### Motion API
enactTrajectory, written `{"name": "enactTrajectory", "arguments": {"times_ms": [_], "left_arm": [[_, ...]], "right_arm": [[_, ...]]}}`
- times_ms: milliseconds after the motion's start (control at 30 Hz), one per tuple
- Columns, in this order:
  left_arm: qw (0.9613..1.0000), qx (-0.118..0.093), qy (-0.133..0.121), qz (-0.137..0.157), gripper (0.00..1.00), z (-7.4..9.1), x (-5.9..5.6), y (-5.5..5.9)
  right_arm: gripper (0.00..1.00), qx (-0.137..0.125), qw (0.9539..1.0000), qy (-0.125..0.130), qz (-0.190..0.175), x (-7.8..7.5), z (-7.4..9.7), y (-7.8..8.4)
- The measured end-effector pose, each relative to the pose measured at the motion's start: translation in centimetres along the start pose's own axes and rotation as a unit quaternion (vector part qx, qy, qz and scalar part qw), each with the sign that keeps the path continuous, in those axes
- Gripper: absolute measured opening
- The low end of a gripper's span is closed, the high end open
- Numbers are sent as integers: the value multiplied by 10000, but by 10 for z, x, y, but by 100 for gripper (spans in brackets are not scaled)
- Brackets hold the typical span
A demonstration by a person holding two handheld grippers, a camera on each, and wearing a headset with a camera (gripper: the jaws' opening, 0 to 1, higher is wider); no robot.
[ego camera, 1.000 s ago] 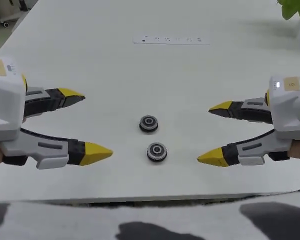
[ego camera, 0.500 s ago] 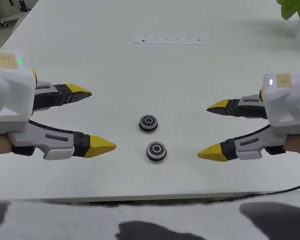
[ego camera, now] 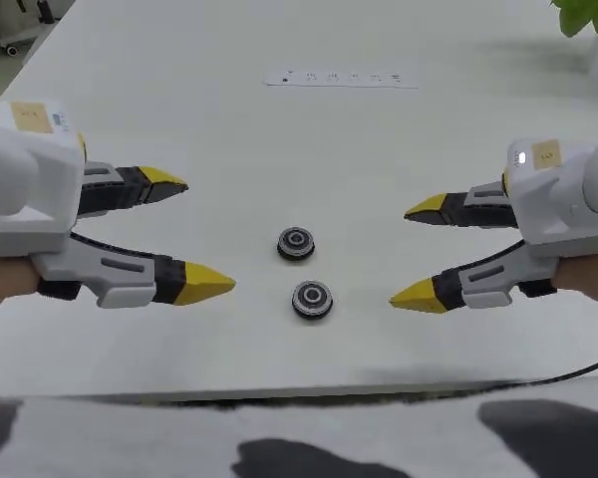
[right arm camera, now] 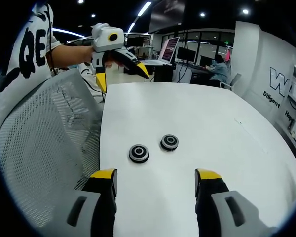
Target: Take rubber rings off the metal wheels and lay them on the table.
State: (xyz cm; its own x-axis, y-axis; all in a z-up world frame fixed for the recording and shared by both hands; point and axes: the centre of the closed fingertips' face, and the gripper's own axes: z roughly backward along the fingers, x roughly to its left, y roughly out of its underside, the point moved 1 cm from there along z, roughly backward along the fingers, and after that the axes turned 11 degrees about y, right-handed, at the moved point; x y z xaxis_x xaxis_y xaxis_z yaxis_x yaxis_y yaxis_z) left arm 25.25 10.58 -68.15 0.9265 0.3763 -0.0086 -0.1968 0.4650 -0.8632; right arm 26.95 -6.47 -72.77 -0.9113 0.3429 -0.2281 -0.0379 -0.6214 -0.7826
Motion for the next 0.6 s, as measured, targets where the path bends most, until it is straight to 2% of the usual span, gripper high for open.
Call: {"name": "enactTrajectory", "arguments": {"times_ms": [600], "left_arm": [[9999,88,38,57,71,-9,9,8]], "right_arm": [[59,48,9997,-143,202,-1,-13,-4]]}}
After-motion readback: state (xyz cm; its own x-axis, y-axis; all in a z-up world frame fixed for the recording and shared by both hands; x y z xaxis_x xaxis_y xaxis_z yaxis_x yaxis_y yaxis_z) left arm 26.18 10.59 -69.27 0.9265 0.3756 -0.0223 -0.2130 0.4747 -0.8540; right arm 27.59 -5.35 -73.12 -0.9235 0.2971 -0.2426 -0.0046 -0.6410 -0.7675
